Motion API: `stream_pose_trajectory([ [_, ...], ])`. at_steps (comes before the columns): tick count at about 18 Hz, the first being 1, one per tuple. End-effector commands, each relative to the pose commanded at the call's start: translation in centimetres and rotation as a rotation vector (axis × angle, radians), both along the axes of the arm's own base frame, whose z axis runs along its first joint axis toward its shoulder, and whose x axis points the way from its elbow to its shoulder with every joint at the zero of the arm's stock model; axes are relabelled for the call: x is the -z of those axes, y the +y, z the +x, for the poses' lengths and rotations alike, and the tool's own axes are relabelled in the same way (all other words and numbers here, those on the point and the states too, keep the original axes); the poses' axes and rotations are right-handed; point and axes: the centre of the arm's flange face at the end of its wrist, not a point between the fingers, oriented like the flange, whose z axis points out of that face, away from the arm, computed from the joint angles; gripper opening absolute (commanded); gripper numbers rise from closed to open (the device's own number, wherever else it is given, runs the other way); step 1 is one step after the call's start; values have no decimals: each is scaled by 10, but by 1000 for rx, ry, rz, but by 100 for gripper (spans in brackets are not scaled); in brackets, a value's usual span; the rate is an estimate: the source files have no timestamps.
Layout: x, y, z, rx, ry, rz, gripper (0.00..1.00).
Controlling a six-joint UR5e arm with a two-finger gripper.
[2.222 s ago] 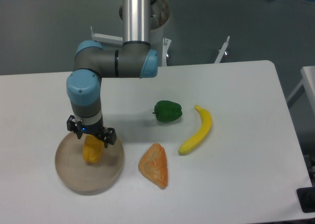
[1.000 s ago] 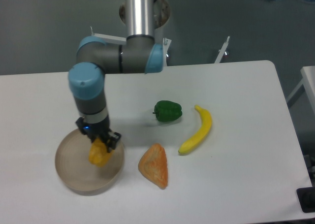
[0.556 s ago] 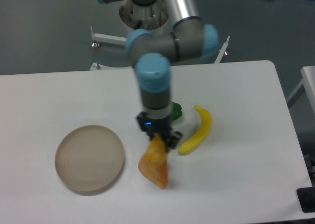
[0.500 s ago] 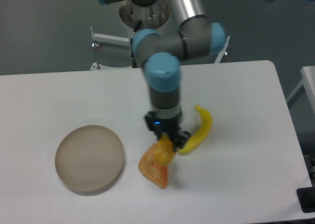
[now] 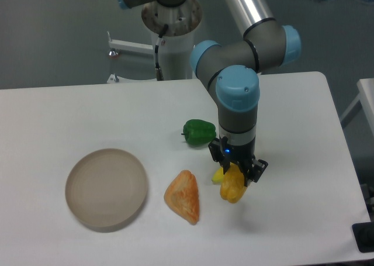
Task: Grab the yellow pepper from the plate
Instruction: 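Lift the yellow pepper off the plate and carry it toward the banana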
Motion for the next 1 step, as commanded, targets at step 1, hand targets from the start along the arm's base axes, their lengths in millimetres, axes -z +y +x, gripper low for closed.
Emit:
stream_pose_trajectory([
  [1,1,-3,-5,-8,-1,-1,46],
])
